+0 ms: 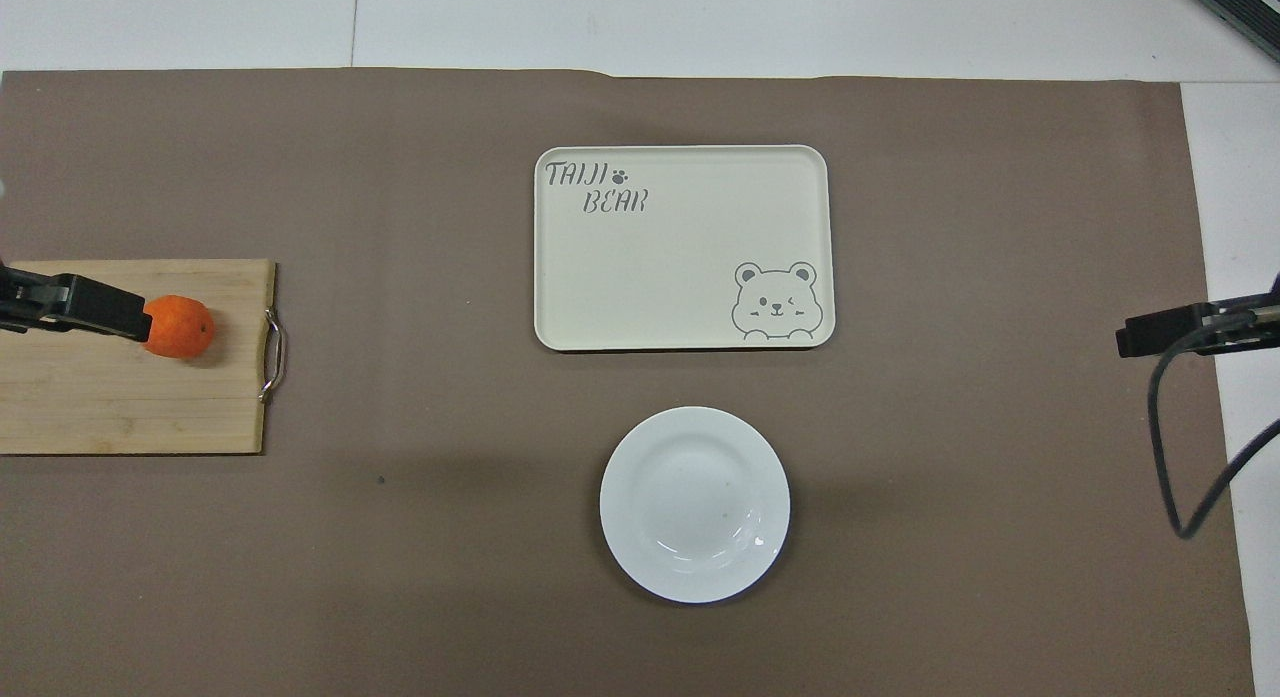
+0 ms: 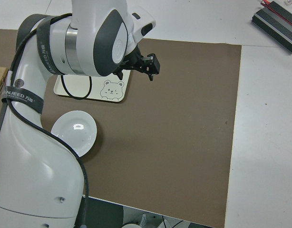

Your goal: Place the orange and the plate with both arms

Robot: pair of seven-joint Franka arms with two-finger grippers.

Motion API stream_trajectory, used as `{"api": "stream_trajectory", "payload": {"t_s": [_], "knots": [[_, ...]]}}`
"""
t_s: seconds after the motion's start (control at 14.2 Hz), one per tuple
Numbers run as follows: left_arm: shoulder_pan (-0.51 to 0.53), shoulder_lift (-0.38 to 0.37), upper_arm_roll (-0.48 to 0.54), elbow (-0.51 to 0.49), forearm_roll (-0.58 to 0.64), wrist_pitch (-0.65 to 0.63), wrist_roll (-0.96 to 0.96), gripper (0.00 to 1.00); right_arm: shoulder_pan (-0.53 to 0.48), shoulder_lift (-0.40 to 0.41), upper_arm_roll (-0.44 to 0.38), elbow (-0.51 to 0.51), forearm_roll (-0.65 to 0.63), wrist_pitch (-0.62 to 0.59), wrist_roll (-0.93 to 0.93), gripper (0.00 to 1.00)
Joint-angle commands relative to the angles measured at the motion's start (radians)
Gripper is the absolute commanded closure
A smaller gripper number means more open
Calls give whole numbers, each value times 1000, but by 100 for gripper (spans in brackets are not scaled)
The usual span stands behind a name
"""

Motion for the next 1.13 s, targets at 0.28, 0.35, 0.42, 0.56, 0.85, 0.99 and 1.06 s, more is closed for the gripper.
{"api": "stream_trajectory", "payload": {"t_s": [0.28,0.35,0.42,0.56,0.85,0.99,1.06], "knots": [[-3,-11,6,-7,4,-3,14,0,-3,-3,1,3,3,0,-19,0],[-6,-11,6,-5,4,-3,11,0,-1,-3,1,3,3,-2,-17,0],[-6,-11,6,-7,4,-3,8,0,-1,-3,1,3,3,-5,-19,0],[-9,-11,6,-5,4,-3,5,0,-3,-3,-1,2,3,-8,-19,0],[-4,-11,6,-7,4,-3,5,0,0,-9,1,-8,3,-3,-17,0],[-4,-11,6,-7,4,-5,5,0,9,-11,1,-8,4,-6,-17,0],[-4,-11,6,-7,4,-5,5,0,8,-11,-1,-8,3,-6,-19,0]]}}
